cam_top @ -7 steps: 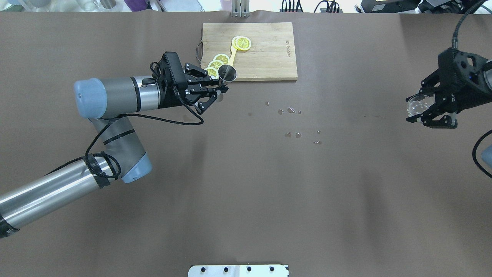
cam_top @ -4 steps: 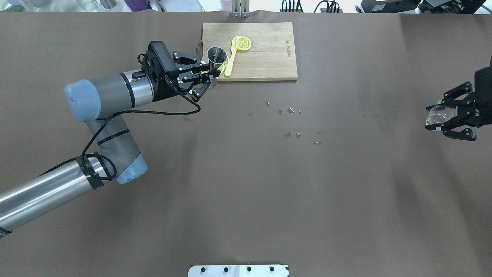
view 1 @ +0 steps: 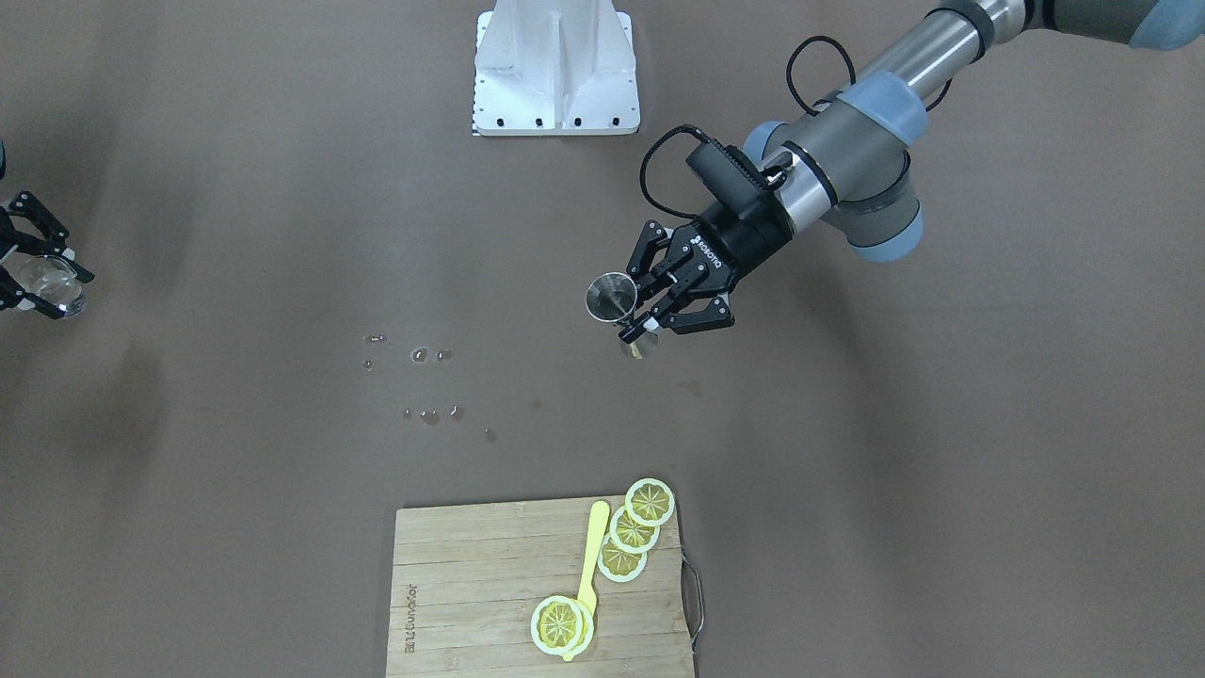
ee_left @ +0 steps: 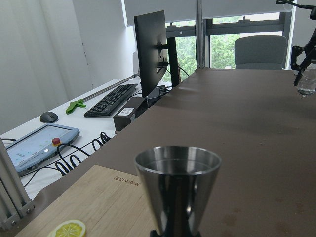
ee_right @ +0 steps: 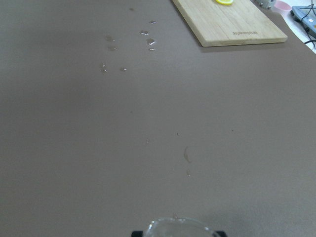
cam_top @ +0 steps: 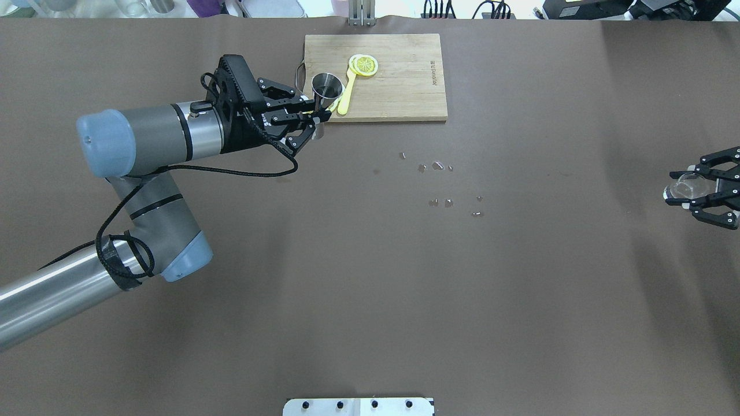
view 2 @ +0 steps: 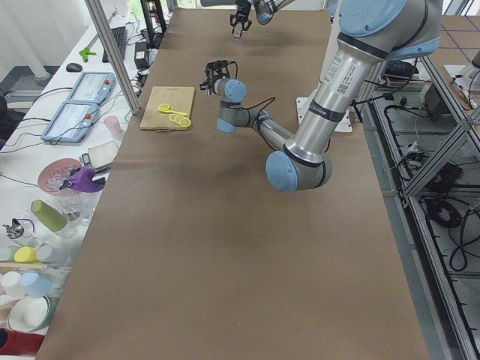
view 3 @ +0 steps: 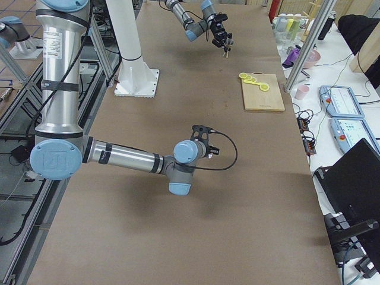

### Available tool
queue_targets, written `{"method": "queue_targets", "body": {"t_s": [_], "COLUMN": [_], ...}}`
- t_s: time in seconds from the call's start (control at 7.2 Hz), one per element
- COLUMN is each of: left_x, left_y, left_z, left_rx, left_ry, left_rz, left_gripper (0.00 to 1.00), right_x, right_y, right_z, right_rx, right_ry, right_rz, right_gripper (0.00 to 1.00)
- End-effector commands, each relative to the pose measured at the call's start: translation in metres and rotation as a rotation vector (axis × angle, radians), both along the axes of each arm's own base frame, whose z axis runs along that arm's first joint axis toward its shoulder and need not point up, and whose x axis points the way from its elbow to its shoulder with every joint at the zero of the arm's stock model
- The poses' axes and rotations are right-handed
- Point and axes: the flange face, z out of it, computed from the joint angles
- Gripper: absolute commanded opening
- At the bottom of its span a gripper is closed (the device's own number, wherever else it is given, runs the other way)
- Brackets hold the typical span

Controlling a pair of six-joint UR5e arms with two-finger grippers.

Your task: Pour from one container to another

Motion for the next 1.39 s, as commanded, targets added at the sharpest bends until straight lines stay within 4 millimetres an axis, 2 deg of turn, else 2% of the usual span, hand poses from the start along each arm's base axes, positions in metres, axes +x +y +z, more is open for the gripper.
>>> {"method": "queue_targets", "body": {"t_s": [0.0, 0.14, 0.28, 0.42, 0.56, 0.69, 0.97, 1.25], "left_x": [0.002, 0.001, 0.000, -0.004, -0.004, -0.001, -0.004, -0.012], "left_y": [0.002, 0.001, -0.001, -0.005, -0.007, -0.004, 0.003, 0.018], "left_z": [0.001, 0.001, 0.003, 0.015, 0.017, 0.027, 0.064, 0.103], "left_rx": [0.005, 0.007, 0.003, -0.026, -0.044, -0.075, -0.149, -0.198], "left_ry": [-0.003, -0.012, -0.018, -0.017, -0.007, 0.001, -0.001, 0.020], "left_rz": [0.008, 0.017, 0.008, -0.073, -0.136, -0.207, -0.354, -0.433], "left_gripper": [0.00, 0.00, 0.00, 0.00, 0.00, 0.00, 0.00, 0.00], "right_x": [0.006, 0.007, 0.002, 0.000, -0.005, -0.018, -0.050, -0.074], "right_y": [0.006, 0.005, -0.004, -0.008, -0.011, -0.013, -0.017, -0.008], "right_z": [0.048, 0.056, 0.054, 0.055, 0.053, 0.049, 0.038, 0.035], "right_rx": [-0.002, 0.015, 0.004, -0.001, 0.002, -0.016, -0.011, -0.003], "right_ry": [-0.056, -0.062, -0.074, -0.075, -0.082, -0.102, -0.122, -0.140], "right_rz": [0.050, 0.074, 0.078, 0.099, 0.103, 0.089, 0.062, 0.027], "right_gripper": [0.00, 0.00, 0.00, 0.00, 0.00, 0.00, 0.00, 0.00]}}
